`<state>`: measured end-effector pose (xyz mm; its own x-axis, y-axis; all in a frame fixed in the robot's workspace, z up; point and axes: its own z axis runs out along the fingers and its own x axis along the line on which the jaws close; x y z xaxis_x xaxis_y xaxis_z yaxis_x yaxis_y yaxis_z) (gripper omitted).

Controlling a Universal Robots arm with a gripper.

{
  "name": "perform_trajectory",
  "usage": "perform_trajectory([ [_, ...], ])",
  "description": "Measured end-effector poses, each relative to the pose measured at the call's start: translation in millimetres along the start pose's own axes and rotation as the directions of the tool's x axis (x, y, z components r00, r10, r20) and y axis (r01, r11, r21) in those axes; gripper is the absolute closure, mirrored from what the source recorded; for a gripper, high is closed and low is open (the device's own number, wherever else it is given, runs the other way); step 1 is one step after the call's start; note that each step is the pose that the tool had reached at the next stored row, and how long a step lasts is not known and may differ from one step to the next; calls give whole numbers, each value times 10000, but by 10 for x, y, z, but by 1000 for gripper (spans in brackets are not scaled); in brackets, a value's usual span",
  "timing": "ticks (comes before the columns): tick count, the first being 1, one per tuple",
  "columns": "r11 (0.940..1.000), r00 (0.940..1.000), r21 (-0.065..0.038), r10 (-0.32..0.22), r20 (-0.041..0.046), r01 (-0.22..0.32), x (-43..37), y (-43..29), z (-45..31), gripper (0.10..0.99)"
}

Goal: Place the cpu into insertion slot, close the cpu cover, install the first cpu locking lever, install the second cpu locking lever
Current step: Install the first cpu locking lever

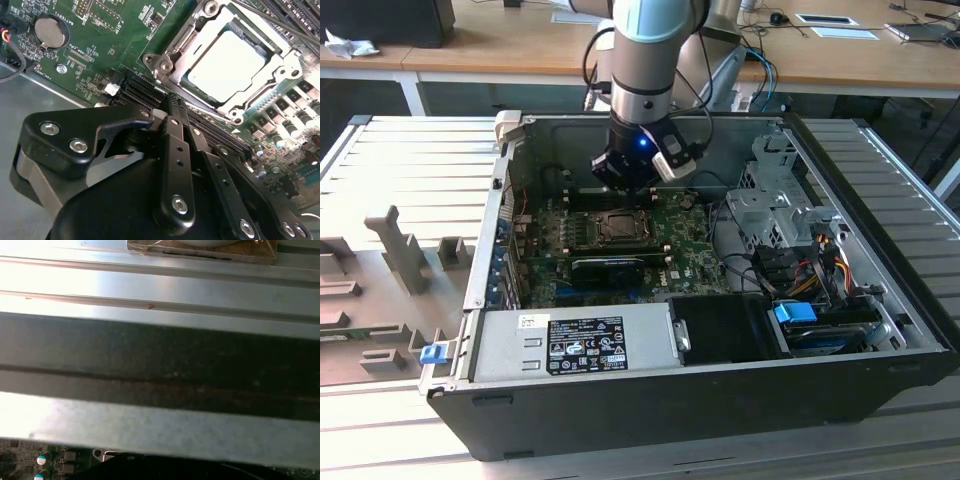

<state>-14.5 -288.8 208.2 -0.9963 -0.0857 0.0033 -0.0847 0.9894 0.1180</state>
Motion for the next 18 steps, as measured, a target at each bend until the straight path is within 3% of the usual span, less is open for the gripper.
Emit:
perform_trajectory([
  [7,10000,10000,8,10,-2,-10,-5,-6,47,980],
  [18,9999,10000,64,82,4,-82,-7,-12,57,980],
])
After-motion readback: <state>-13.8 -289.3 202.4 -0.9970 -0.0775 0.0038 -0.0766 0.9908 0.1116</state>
